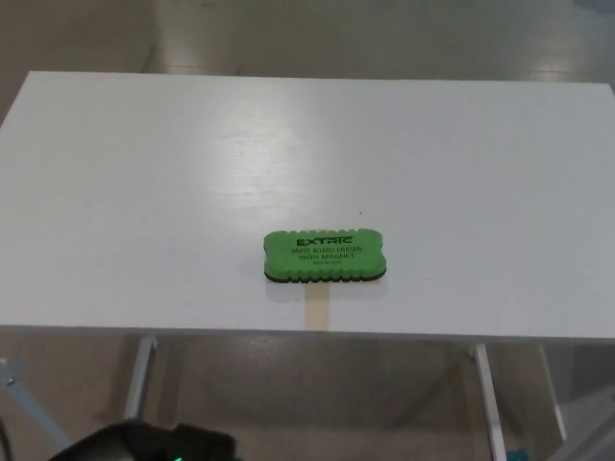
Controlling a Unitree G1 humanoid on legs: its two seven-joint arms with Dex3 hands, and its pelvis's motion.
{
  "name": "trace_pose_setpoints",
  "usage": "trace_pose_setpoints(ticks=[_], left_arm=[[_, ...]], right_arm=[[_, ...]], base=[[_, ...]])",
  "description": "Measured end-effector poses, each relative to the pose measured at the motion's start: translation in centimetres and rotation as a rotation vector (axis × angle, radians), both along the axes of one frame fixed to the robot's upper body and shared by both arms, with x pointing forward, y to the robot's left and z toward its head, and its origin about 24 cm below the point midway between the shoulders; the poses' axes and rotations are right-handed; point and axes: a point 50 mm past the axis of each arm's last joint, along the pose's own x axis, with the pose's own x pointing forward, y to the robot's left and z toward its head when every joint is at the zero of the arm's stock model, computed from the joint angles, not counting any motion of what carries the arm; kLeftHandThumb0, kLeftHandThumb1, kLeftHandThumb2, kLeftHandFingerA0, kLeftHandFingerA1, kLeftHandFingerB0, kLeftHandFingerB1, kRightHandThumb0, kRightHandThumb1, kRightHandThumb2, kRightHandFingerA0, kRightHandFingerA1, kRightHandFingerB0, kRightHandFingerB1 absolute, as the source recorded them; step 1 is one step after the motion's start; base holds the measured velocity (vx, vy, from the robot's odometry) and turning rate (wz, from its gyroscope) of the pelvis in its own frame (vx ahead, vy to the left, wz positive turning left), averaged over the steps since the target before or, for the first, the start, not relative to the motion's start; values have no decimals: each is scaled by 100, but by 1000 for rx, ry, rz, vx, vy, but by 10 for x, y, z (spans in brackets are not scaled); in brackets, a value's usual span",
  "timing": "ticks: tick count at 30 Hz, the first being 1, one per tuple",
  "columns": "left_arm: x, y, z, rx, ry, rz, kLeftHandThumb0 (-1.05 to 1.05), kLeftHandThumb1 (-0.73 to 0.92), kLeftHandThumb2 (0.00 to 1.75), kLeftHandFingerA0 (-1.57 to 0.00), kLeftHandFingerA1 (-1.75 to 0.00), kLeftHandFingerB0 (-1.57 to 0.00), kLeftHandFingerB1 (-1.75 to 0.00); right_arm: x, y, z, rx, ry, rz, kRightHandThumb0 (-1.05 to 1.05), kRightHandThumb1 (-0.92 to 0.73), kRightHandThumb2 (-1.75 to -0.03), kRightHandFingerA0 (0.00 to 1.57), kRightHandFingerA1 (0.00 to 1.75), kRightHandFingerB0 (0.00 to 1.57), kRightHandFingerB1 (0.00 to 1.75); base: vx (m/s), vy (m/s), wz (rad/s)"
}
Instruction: Use the left hand to press on the green eraser and wipe the desk from center to the left and then back to center.
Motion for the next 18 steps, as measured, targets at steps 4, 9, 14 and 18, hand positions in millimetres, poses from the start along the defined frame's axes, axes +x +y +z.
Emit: trace_pose_setpoints(ticks=[4, 9, 14, 18], left_arm=[[14, -15, 19, -31, -85, -30, -26, 78, 63, -90, -53, -78, -57], [45, -43, 54, -52, -258, -57, -25, 76, 64, -97, -54, -87, -70], [69, -61, 77, -74, -333, -26, -19, 78, 63, -99, -71, -83, -100], [93, -75, 86, -100, -327, 36, -18, 80, 64, -101, -69, -83, -100]], right_arm=[[0, 1, 0, -8, 0, 11, -38, -75, -63, 73, 55, 55, 37], [0, 1, -1, -13, -4, 21, -39, -75, -63, 73, 54, 55, 37], [0, 2, 0, -12, -14, 27, -39, -75, -63, 73, 55, 55, 37], [1, 2, 0, -11, -18, 37, -39, -76, -63, 71, 55, 54, 37]], base=[[0, 0, 0], [0, 0, 0], [0, 0, 0], [0, 0, 0]])
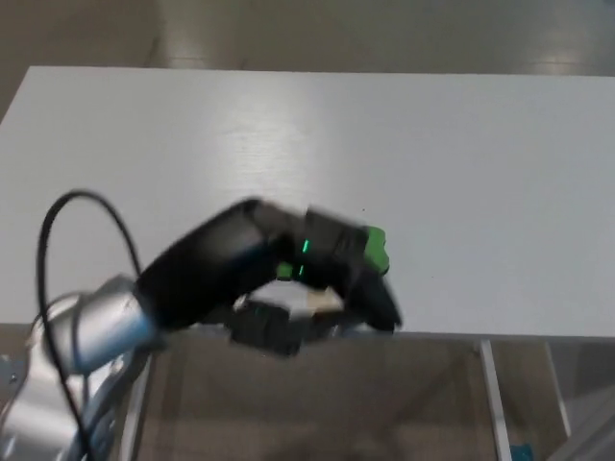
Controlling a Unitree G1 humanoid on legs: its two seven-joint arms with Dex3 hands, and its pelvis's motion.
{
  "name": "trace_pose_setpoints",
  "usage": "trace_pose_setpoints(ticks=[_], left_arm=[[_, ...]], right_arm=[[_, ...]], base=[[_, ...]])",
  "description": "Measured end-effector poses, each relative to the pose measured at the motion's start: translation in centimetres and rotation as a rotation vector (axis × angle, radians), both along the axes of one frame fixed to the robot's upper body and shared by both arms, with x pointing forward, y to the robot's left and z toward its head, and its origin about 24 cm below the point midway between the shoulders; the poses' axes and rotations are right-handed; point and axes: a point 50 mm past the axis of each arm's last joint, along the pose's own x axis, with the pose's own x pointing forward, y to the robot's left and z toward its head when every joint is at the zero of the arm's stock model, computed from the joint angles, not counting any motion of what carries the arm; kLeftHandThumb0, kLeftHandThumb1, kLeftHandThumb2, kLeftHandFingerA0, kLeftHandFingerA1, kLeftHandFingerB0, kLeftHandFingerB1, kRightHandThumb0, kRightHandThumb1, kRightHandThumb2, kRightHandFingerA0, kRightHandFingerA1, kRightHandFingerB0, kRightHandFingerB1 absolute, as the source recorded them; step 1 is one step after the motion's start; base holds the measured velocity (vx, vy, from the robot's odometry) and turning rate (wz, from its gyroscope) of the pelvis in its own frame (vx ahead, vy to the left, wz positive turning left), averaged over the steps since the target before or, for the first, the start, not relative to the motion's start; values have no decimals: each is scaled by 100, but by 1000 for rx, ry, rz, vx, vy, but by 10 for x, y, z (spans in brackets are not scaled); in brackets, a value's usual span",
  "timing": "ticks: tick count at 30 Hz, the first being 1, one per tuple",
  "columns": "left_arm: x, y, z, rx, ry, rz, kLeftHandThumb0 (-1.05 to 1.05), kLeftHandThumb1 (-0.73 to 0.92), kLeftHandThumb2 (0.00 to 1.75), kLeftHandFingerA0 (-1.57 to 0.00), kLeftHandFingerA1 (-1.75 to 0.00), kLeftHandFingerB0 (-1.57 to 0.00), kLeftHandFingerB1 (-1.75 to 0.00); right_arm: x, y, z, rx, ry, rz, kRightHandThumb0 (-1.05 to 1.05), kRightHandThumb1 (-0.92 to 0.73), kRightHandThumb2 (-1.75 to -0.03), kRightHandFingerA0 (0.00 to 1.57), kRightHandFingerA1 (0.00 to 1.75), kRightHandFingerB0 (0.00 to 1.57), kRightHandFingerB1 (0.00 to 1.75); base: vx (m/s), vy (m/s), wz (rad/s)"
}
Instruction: Use the left hand to press on the green eraser and wipe the desk from center to the left and then back to center.
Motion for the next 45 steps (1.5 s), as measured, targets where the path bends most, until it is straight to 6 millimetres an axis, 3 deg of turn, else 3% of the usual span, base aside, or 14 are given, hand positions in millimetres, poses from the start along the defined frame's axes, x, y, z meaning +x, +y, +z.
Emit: trace_pose_setpoints(ticks=[5, 6, 7, 8, 13, 17, 18, 21, 35, 45], left_arm=[[30, -17, 5, -39, 43, 81, -20, 82, 65, -104, -69, -86, -95], [34, -19, 4, -41, 52, 91, -27, 69, 88, -103, -81, -85, -90], [42, -24, 4, -46, 68, 113, -27, 69, 88, -103, -81, -85, -90], [49, -27, 4, -46, 80, 135, -17, 82, 66, -107, -72, -91, -87], [75, -39, -1, -25, 143, 219, -15, 80, 72, -104, -91, -91, -91], [90, -43, -9, -18, 205, 266, -14, 82, 75, -103, -93, -88, -98], [95, -43, -13, -17, 231, 287, -20, 73, 90, -102, -96, -88, -97], [106, -43, -26, 1, 289, 356, -13, 80, 75, -103, -93, -88, -99], [120, -26, -77, 115, 409, 603, -11, 79, 78, -103, -89, -88, -105], [118, -26, -92, 118, 456, 660, -12, 76, 80, -104, -90, -92, -98]], right_arm=[[1, 1, 0, 2, -4, 10, -39, -76, -63, 71, 56, 54, 37], [1, 1, 0, 3, -4, 11, -39, -76, -63, 71, 56, 54, 37], [1, 1, 0, 7, -4, 13, -39, -76, -63, 71, 56, 54, 37], [1, 2, 0, 10, -5, 15, -38, -76, -64, 71, 58, 53, 37], [1, 3, 1, 17, -10, 21, -38, -76, -64, 70, 57, 52, 37], [1, 4, 1, 13, -14, 27, -38, -76, -63, 71, 57, 53, 38], [1, 4, 1, 10, -15, 29, -38, -76, -63, 71, 56, 54, 38], [0, 4, 1, 3, -21, 36, -38, -76, -63, 71, 57, 54, 38], [-2, 5, 1, 8, -31, 43, -37, -75, -63, 72, 58, 57, 39], [-3, 7, 0, 7, -36, 49, -37, -75, -63, 71, 58, 57, 39]], base=[[0, 0, 0], [0, 0, 0], [0, 0, 0], [0, 0, 0], [0, 0, 0], [0, 0, 0], [0, 0, 0], [0, 0, 0], [0, 0, 0], [0, 0, 0]])
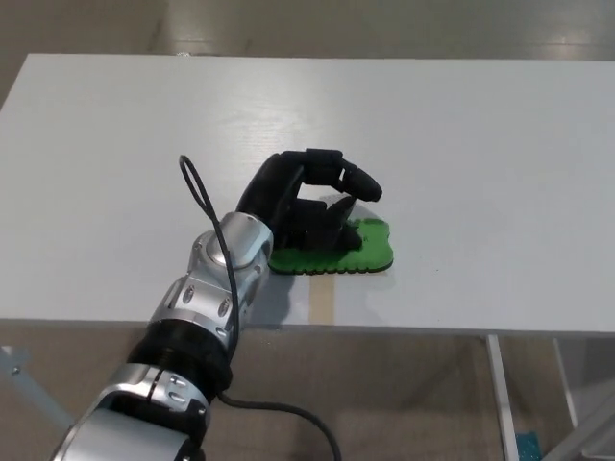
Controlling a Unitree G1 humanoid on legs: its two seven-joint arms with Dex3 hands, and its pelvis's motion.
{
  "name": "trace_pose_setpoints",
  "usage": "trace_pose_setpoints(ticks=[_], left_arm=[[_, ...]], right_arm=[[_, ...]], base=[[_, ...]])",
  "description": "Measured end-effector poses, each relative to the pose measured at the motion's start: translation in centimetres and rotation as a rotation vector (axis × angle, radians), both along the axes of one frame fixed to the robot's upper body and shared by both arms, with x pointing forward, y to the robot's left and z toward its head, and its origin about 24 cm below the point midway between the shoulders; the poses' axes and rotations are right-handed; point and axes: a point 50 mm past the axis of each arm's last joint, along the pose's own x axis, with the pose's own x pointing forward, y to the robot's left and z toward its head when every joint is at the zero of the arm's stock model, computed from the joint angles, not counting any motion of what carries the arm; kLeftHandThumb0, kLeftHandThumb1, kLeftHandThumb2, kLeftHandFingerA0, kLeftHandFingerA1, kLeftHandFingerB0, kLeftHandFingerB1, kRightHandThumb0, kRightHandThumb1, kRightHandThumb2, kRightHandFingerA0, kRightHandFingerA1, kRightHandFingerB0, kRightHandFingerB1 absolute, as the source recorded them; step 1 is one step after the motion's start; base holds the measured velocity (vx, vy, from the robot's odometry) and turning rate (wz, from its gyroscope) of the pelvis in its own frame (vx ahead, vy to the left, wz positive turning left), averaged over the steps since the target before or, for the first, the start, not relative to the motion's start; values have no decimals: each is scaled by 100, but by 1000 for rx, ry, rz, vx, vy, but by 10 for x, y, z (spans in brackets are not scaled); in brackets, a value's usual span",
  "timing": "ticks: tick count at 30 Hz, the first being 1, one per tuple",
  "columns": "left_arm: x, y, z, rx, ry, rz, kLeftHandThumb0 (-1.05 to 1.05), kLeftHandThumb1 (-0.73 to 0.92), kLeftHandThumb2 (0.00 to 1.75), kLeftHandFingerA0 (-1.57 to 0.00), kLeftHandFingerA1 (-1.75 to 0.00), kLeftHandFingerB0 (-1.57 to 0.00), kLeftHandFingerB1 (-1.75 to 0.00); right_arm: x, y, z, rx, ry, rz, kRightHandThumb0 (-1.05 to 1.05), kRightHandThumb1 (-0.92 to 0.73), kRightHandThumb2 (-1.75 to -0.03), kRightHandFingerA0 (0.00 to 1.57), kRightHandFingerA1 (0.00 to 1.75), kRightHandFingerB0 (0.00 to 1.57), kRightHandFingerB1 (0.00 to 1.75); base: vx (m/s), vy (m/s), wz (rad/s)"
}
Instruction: Use the left hand to press on the green eraser and wipe the desk from center to the left and then back to center.
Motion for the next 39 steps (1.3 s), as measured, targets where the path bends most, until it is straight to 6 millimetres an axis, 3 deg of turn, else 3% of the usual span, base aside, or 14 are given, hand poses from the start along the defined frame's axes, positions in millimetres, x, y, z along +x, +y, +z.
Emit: trace_pose_setpoints(ticks=[14, 39], left_arm=[[-6, -13, -6, -45, -3, 1, -13, 75, 80, -104, -91, -88, -107], [-17, -6, -25, -74, -48, 30, -13, 78, 81, -106, -91, -93, -101]], right_arm=[[3, 2, 0, 1, -7, 12, -37, -76, -63, 72, 58, 58, 40], [3, 2, -1, -7, 3, 34, -39, -76, -63, 71, 55, 59, 40]], base=[[0, 0, 0], [0, 0, 0]])
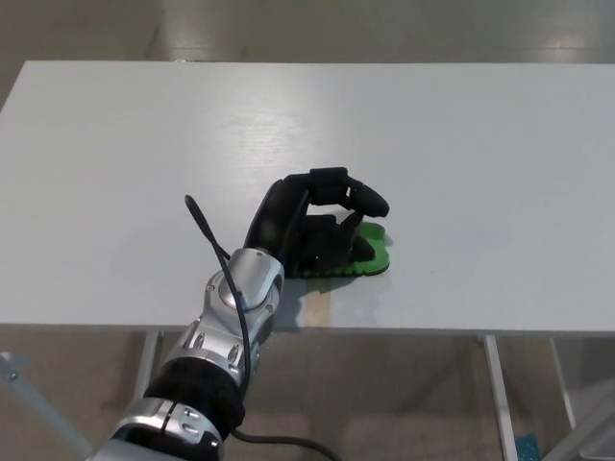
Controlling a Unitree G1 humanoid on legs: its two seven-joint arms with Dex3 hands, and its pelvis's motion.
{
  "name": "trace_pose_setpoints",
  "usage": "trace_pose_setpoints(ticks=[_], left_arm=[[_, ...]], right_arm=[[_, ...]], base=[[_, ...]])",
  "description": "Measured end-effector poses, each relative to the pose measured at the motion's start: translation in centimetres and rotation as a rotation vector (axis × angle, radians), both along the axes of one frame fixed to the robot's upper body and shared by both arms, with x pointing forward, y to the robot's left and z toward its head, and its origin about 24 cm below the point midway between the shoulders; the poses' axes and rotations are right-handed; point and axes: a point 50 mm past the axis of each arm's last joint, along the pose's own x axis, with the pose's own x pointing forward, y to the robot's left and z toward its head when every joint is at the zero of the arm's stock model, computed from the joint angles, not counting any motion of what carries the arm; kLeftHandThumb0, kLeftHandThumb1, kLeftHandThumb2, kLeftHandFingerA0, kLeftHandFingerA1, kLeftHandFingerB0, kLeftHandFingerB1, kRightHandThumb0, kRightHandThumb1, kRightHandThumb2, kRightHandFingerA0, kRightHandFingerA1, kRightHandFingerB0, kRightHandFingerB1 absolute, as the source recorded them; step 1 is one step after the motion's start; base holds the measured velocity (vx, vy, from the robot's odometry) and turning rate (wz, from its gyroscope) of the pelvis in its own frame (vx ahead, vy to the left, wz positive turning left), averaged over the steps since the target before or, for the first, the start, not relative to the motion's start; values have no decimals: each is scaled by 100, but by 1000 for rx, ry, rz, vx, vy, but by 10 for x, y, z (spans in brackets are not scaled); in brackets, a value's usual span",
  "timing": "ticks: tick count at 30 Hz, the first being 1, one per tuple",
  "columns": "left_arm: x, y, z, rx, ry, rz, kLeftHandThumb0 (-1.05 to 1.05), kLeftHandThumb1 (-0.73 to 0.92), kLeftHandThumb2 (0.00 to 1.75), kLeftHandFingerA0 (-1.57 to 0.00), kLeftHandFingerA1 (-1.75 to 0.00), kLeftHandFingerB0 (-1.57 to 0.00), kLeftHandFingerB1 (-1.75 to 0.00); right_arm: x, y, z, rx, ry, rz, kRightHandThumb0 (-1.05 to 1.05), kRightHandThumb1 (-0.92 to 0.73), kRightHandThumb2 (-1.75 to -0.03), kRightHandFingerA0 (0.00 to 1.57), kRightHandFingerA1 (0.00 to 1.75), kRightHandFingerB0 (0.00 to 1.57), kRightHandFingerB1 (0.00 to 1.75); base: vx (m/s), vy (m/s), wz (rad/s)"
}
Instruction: Use the left hand to press on the green eraser and wipe the desk from center to the left and then back to center.
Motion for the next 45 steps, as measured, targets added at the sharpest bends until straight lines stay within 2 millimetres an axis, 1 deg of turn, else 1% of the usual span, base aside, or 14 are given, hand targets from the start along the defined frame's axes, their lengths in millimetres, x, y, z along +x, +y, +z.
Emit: trace_pose_setpoints(ticks=[12, 18, 23, 26, 27, 30, 31, 32, 35, 36, 40, 41, 42, 45], left_arm=[[-1, 4, -2, -10, -7, 8, -12, 77, 80, -107, -91, -92, -102], [2, 21, -2, -3, -2, 20, -12, 77, 80, -106, -95, -90, -108], [5, 48, -3, 5, 6, 60, -12, 77, 79, -106, -95, -88, -111], [6, 75, -2, 13, 9, 115, -11, 78, 78, -105, -94, -87, -110], [6, 75, -2, 13, 9, 115, -11, 78, 78, -105, -94, -87, -110], [4, 105, -1, 24, 7, 173, -10, 80, 76, -103, -94, -86, -109], [3, 115, -1, 26, 7, 193, -10, 80, 76, -103, -94, -86, -109], [1, 133, -1, 28, 11, 230, -10, 80, 76, -103, -94, -86, -109], [-3, 154, 0, 32, 18, 272, -7, 82, 73, -103, -93, -84, -108], [-4, 161, 1, 32, 20, 285, -5, 86, 66, -100, -93, -81, -106], [-11, 188, 1, 26, 40, 351, -6, 85, 68, -100, -93, -83, -104], [-13, 196, 1, 24, 44, 371, -4, 87, 65, -102, -89, -82, -98], [-14, 198, 1, 23, 46, 374, -4, 87, 65, -102, -89, -82, -98], [-21, 217, 1, 14, 58, 412, -10, 81, 70, -110, -87, -90, -97]], right_arm=[[1, 1, 0, 2, -2, 4, -39, -76, -63, 71, 56, 60, 41], [-4, 0, -2, 3, 9, 1, -40, -76, -63, 71, 56, 60, 41], [-7, 0, -3, 3, 17, -3, -40, -76, -63, 72, 56, 60, 41], [-7, 0, -3, 6, 19, -6, -39, -76, -63, 71, 56, 60, 41], [-7, 0, -3, 6, 19, -6, -39, -76, -63, 71, 56, 60, 41], [-7, 0, -2, 5, 19, -5, -39, -76, -63, 71, 56, 60, 41], [-6, 0, -2, 5, 19, -5, -39, -76, -63, 71, 56, 60, 41], [-6, 0, -2, 5, 19, -6, -39, -76, -63, 71, 56, 60, 41], [-4, 0, -2, 5, 19, -7, -38, -76, -63, 71, 56, 60, 41], [-4, 0, -2, 5, 20, -8, -38, -76, -63, 71, 56, 61, 41], [-3, 0, -2, 5, 22, -8, -38, -76, -63, 71, 56, 61, 41], [-4, 0, -3, 5, 23, -9, -38, -75, -63, 71, 56, 61, 41], [-4, 0, -3, 5, 24, -10, -38, -75, -63, 71, 56, 61, 41], [-6, 0, -4, 2, 32, -13, -39, -75, -63, 71, 55, 61, 41]], base=[[0, 0, 0], [0, 0, 0], [0, 0, 0], [0, 0, 0], [0, 0, 0], [0, 0, 0], [0, 0, 0], [0, 0, 0], [0, 0, 0], [0, 0, 0], [0, 0, 0], [0, 0, 0], [0, 0, 0], [0, 0, 0]])
